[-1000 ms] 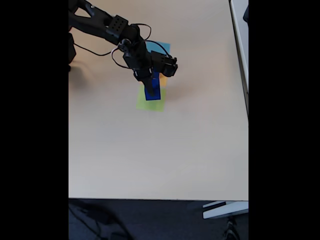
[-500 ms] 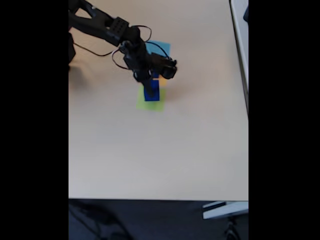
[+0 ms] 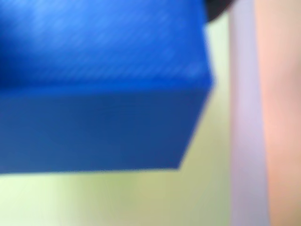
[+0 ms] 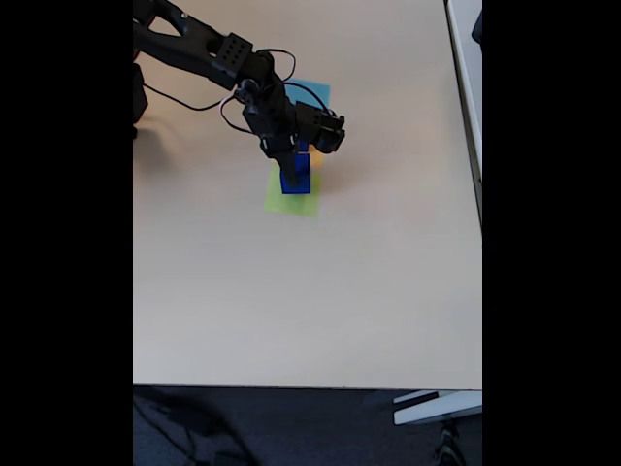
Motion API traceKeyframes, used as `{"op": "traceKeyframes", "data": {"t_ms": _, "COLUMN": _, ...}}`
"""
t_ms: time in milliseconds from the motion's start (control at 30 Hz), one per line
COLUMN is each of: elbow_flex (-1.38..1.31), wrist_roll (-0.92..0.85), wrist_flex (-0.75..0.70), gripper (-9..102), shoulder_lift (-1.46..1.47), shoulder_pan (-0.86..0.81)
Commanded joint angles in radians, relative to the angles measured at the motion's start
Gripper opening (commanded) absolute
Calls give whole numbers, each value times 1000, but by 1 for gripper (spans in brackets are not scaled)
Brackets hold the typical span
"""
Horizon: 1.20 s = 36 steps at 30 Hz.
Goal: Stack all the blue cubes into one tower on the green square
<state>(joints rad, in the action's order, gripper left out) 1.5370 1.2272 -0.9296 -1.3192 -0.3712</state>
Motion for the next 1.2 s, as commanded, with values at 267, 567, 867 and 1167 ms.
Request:
{"op": "traceKeyframes", "data": {"t_ms": 267, "elbow_flex": 2, "wrist_roll": 20, "wrist_flex": 18, "gripper": 10, "shoulder_lift": -8, "shoulder_pan": 15}}
{"op": "traceKeyframes", "data": {"t_ms": 567, "elbow_flex": 8, "wrist_roll": 21, "wrist_flex": 18, "gripper": 10, "shoulder_lift": -5, "shoulder_pan": 12}}
{"op": "traceKeyframes", "data": {"t_ms": 867, "elbow_flex": 14, "wrist_roll": 26, "wrist_flex": 23, "gripper": 11, "shoulder_lift": 0, "shoulder_pan": 8}}
{"op": "traceKeyframes", "data": {"t_ms": 1167, "elbow_flex": 14, "wrist_roll": 23, "wrist_flex": 31, "gripper": 12, "shoulder_lift": 2, "shoulder_pan": 5}}
